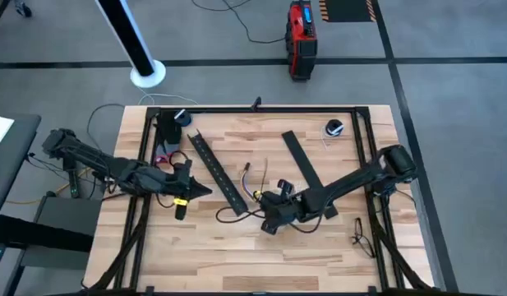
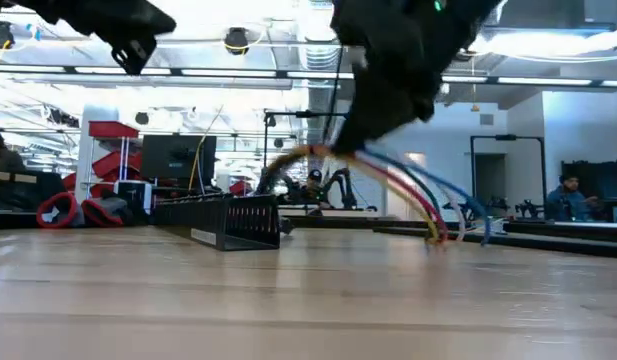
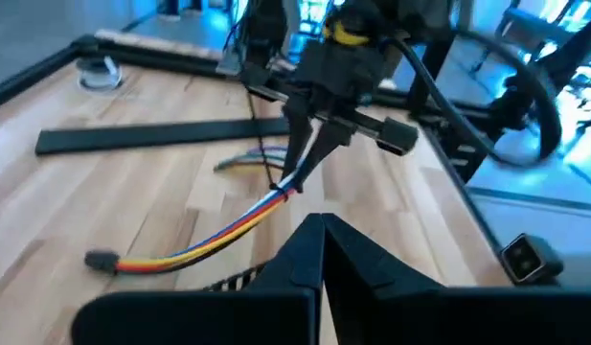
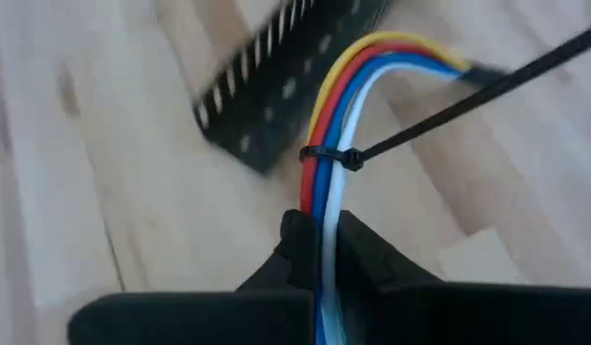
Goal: Ziptie cables
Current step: Put the zip tied cable into the black cable duct
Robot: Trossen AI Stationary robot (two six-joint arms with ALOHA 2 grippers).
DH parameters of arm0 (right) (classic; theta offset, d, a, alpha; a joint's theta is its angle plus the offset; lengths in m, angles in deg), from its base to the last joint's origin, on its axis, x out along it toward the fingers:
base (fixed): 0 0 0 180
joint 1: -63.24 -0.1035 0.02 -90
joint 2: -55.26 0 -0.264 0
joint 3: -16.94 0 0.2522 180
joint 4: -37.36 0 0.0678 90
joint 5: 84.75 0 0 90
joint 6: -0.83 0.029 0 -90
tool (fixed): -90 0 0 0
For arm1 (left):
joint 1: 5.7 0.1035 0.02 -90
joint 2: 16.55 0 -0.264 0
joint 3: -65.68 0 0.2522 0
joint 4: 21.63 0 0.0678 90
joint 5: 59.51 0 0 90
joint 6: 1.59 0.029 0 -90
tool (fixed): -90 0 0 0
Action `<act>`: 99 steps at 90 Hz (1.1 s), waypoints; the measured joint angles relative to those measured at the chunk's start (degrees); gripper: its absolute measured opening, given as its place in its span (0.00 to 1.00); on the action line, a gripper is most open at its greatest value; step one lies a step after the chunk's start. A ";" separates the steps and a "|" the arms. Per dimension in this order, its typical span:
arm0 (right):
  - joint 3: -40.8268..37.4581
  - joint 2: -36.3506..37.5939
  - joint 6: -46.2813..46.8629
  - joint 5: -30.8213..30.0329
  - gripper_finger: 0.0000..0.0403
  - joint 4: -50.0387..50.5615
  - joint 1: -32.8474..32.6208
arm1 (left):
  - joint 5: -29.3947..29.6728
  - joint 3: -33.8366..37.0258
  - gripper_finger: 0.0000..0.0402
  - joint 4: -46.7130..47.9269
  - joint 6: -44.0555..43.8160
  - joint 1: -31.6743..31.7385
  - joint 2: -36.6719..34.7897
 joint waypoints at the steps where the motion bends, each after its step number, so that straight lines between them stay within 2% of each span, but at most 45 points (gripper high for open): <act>1: 0.27 0.16 0.01 -0.04 0.00 -0.25 0.11 | -0.01 0.00 0.00 -0.01 0.12 0.00 -0.15; 40: 8.99 -0.31 -3.12 2.71 0.00 -9.59 7.48 | 0.02 0.00 0.00 -0.09 2.90 0.00 -0.91; 63: 12.93 -0.34 -0.06 9.60 0.00 -4.55 8.65 | 0.22 0.00 0.00 1.42 4.38 0.04 -0.68; 76: 14.46 -0.31 -0.83 10.52 0.00 -4.03 7.49 | 5.36 0.02 0.00 8.60 5.67 0.71 3.10; 85: 15.07 -0.31 -1.53 10.50 0.00 -3.72 6.57 | 9.57 0.02 0.01 9.62 8.19 0.76 5.51; 99: 16.01 -0.31 -2.01 10.39 0.00 -3.73 4.78 | 9.90 0.02 0.11 8.44 11.75 0.70 7.24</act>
